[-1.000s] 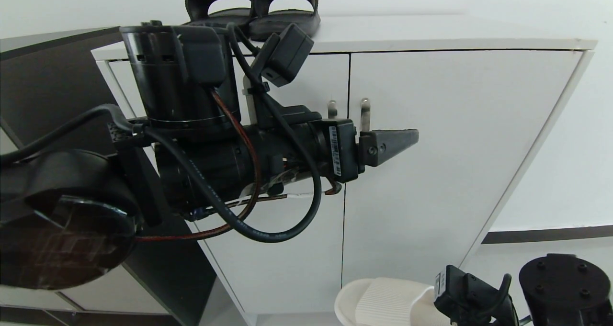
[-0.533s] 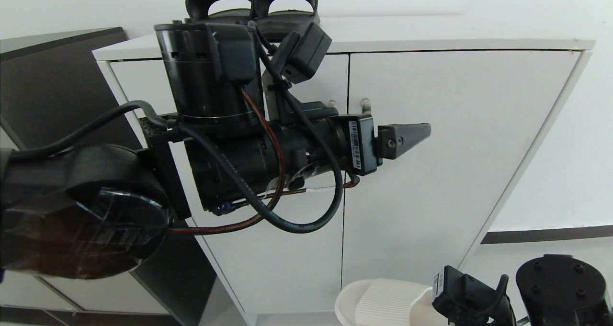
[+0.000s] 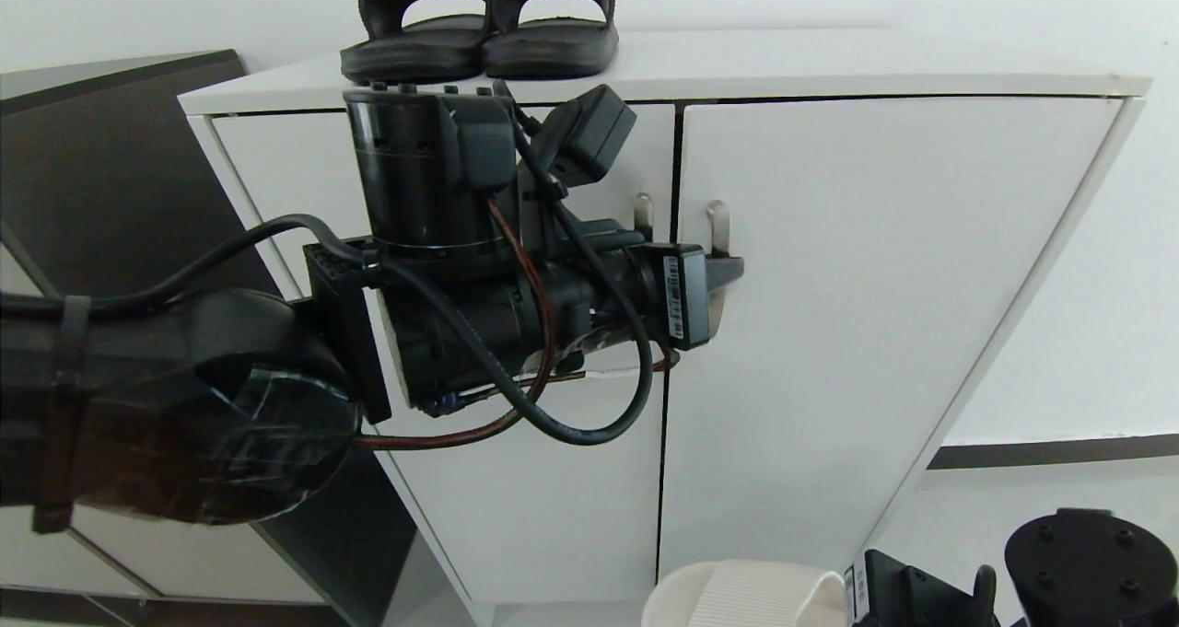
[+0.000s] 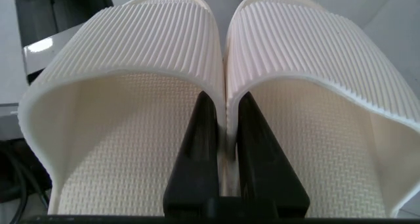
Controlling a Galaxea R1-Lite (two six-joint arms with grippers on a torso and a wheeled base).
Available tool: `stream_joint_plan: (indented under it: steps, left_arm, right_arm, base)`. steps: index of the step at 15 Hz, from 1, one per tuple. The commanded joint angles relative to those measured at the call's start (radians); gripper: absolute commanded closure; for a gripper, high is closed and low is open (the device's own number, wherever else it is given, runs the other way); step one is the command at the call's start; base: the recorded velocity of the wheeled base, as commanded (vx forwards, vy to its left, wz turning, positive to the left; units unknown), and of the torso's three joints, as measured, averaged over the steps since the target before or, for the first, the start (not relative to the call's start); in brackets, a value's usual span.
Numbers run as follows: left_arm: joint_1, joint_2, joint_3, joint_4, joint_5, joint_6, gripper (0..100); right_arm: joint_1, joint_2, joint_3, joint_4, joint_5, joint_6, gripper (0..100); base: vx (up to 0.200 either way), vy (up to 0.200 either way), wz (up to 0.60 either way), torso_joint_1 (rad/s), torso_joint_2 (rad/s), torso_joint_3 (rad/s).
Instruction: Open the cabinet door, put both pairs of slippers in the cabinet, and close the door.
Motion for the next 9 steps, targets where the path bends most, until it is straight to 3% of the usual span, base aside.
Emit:
stream_joint_plan:
  steps: [1,5,9]
  left_arm:
    - [-0.007,-0.035,0.045,-0.01,-0.013,-0.003,100]
    - [-0.03,-0.139,0.144,-0.037,-0.114,-0.003,100]
    - [-0.043,-0.234,0.233,-0.039,-0.127,-0.003,100]
  right_arm:
    - [0.0,-0.014,0.018,0.001,0.018,-0.006,100]
    - [-0.001,-0.04,0.028,0.001,0.113,-0.006,100]
    - [-0.003,-0.032,0.028,0.001,0.109,-0.006,100]
  base:
    - [0.0,0.0,0.0,0.0,0.0,0.0]
    - [0.0,0.0,0.0,0.0,0.0,0.0]
    - [0.0,0.0,0.0,0.0,0.0,0.0]
